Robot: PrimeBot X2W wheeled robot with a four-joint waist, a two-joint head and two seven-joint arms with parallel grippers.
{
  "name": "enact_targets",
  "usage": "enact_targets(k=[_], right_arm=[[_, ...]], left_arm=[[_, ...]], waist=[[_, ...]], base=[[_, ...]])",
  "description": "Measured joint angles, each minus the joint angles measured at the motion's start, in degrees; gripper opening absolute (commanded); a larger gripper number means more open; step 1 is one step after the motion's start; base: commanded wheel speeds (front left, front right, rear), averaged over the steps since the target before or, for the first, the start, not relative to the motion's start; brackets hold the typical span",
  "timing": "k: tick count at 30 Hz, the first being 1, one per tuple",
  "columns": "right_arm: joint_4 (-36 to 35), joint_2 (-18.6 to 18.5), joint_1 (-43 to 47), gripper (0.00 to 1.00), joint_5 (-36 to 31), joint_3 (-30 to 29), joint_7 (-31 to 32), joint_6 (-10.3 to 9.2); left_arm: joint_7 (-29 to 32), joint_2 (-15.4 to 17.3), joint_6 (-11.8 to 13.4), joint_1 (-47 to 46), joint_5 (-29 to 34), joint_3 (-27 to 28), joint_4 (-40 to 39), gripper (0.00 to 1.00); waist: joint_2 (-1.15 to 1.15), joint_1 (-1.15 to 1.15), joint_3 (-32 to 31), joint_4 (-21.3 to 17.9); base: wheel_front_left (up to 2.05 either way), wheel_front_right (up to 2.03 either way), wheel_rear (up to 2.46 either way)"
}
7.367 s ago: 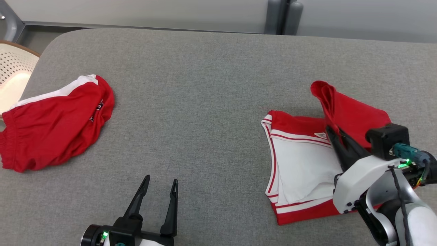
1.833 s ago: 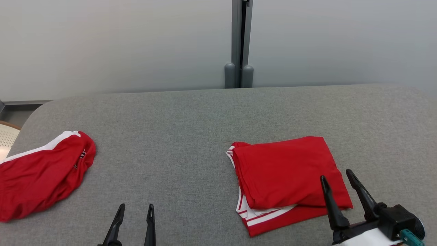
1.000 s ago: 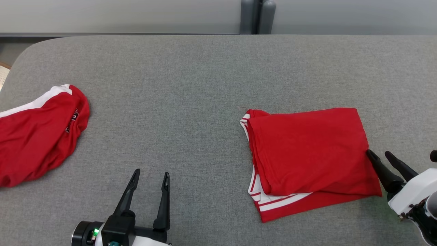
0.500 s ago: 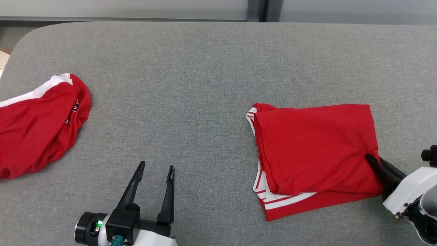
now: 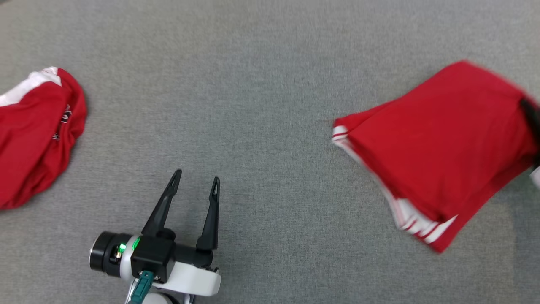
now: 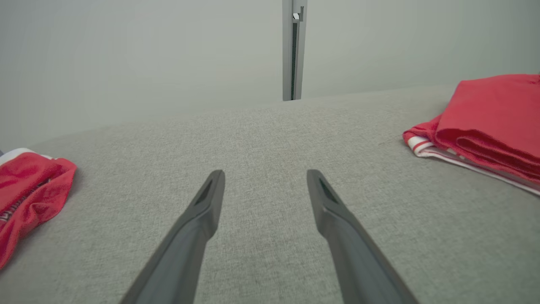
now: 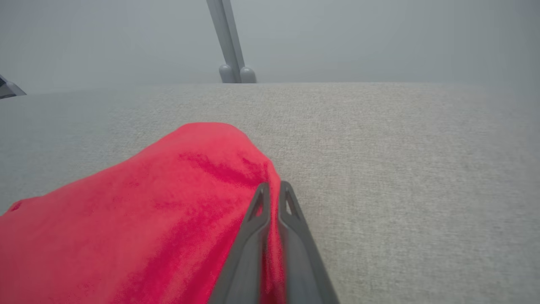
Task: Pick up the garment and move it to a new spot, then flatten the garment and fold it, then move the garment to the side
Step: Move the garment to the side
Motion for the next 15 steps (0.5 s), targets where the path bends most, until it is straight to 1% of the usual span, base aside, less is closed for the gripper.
enact_targets(k=[4,8,15], right_arm=[[3.00,-2.87,-6.59,0.00,-1.48,-2.50,-1.25,0.00],[6.49,-5.46,-12.65,0.00,-2.91,-5.88,-3.28,0.00],[14.46,-7.46,-19.39,0.00,-4.24,-11.39,-5.57,0.00]], left_arm=[[0.00,0.19,-0.62,-2.99,1.82,-0.22,-2.40,1.00],[0.00,1.08,-1.38,-6.59,3.81,-1.68,-6.06,1.00],[0.00,3.50,-1.59,-10.64,5.39,-4.38,-9.73,1.00]], waist=[[0.00,0.00,3.74,-0.69],[0.00,0.00,8.08,-1.40],[0.00,0.00,15.40,-3.09]], base=[[0.00,0.00,0.00],[0.00,0.00,0.00],[0.00,0.00,0.00]])
